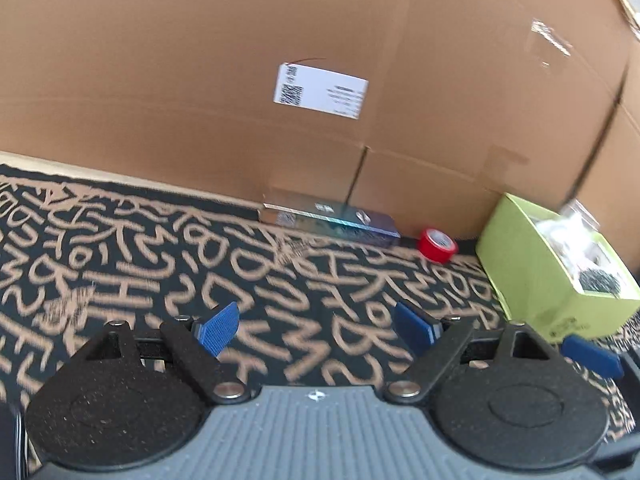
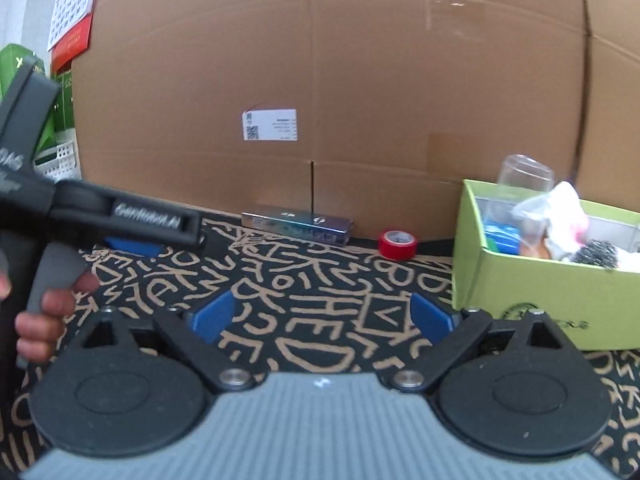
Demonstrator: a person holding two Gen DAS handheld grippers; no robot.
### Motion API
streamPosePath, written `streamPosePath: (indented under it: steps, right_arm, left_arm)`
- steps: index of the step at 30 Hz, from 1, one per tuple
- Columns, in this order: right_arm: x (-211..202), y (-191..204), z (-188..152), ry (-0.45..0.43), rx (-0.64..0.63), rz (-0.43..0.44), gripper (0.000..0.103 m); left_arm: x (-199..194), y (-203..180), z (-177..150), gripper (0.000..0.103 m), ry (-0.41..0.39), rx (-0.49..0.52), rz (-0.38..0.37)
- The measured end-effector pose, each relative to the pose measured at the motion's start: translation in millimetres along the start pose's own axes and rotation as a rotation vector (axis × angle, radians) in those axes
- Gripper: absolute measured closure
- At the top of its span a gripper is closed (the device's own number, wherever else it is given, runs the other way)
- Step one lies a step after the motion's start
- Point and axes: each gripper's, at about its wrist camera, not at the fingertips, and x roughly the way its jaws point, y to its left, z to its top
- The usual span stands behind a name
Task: Organize objects
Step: 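Grasp the long silver-blue box with the left tool and lift it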
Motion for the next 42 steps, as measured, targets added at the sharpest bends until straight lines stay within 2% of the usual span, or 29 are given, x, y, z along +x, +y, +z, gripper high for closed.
streamPosePath:
  steps: [5, 9, 11, 18, 24, 27, 29, 33, 34, 36, 37, 38, 40, 42]
  right_arm:
    - [33, 3, 12, 0.022, -0.027, 0.037, 0.007]
    - [79, 2, 27, 0.049, -0.059, 0.083, 0.008]
    - [105, -1, 32, 0.062, -0.073, 0.097, 0.008]
    - [178, -22, 48, 0.126, -0.04, 0.159, 0.008]
    - [204, -17, 53, 0.154, -0.098, 0.181, 0.008]
    - [205, -12, 52, 0.153, -0.133, 0.191, 0.008]
    - [201, -9, 50, 0.152, -0.149, 0.197, 0.007]
    - [174, 4, 41, 0.141, -0.171, 0.244, 0.004]
    - [162, 10, 37, 0.126, -0.196, 0.281, 0.005]
    - [138, 26, 30, 0.124, -0.219, 0.428, 0.007]
    - [125, 38, 25, 0.109, -0.26, 0.467, 0.007]
    - [114, 50, 21, 0.089, -0.333, 0.471, 0.007]
    - [95, 65, 8, 0.051, -0.489, 0.419, 0.006]
    - [87, 63, 2, 0.042, -0.546, 0.375, 0.006]
  left_arm:
    - [35, 14, 30, 0.015, 0.021, -0.005, -0.016]
    - [62, 22, 53, 0.015, 0.017, 0.004, -0.013]
    - [74, 25, 60, 0.015, 0.012, 0.04, -0.025]
    - [113, 30, 75, 0.015, 0.04, 0.14, -0.044]
    - [132, 36, 80, 0.015, 0.063, 0.116, -0.092]
    - [138, 38, 81, 0.015, 0.1, 0.084, -0.139]
    - [138, 39, 79, 0.015, 0.108, 0.073, -0.134]
    - [119, 42, 73, 0.015, 0.094, 0.111, -0.124]
    - [113, 44, 71, 0.015, 0.108, 0.115, -0.149]
    - [98, 46, 63, 0.015, 0.143, 0.103, -0.202]
    - [89, 45, 58, 0.015, 0.155, 0.115, -0.218]
    - [77, 45, 53, 0.016, 0.144, 0.139, -0.228]
    - [56, 46, 46, 0.016, 0.092, 0.204, -0.219]
    - [47, 46, 47, 0.016, 0.059, 0.262, -0.184]
